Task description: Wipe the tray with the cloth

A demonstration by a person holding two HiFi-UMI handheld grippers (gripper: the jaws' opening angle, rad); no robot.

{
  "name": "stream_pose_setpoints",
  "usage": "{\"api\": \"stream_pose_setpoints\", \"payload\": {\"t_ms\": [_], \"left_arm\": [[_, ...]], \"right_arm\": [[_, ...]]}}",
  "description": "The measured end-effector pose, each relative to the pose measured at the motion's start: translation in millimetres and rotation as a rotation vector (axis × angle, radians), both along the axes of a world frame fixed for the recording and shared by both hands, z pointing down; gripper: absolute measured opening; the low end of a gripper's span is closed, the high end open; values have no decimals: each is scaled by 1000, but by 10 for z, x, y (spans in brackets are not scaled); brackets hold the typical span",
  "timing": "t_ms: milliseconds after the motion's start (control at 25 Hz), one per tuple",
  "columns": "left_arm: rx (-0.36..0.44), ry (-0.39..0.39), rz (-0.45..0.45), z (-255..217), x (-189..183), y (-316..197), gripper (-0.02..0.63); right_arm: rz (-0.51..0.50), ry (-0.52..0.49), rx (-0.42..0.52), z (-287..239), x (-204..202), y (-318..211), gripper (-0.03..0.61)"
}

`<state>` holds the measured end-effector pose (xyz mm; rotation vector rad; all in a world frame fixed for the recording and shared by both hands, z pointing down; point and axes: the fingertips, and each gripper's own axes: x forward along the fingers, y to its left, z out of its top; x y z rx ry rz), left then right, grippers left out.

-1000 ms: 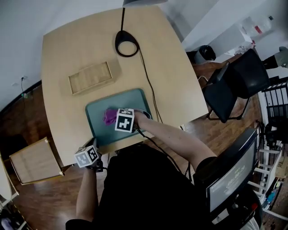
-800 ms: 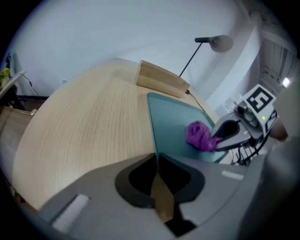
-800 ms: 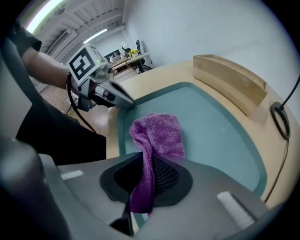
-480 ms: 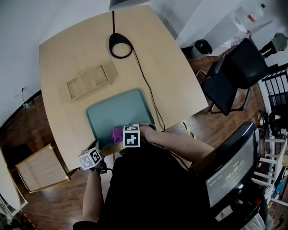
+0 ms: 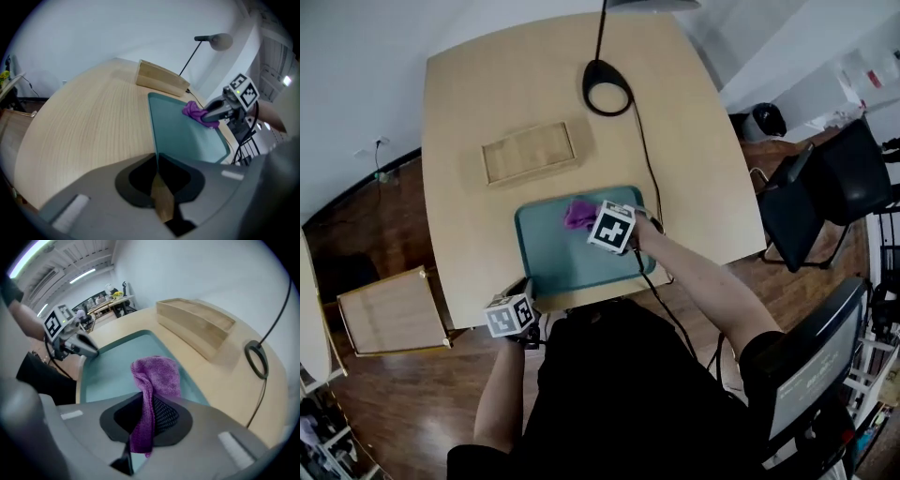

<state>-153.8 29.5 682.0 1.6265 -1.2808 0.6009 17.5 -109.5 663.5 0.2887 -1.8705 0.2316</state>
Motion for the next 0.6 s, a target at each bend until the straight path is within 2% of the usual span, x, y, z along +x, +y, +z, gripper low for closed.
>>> {"api": "stream_pose_setpoints", "payload": {"t_ms": [40,120,200,280,440,600], "left_arm": [[-1,-5,0,-8,-2,-26,44],[-2,-7,-3,-29,-14,-52,44],[-3,-1,-14,-38,-18,-30,43],[-2,11,-25,-26,1,1,43],[1,-2,-32,-39,-23,-14,43],[6,-7,-32,-33,-27,-22,43]], "right_arm": [[43,24,14,20,95,-210,48],[87,-10,-43,106,83,-391,48],[76,-35,-92,159,12,-410,48],[54,-21,-87,176,-3,-384,48],[56,-17,-80,192,3,-239,48],[20,-45,-189,159,-27,244,48]]}}
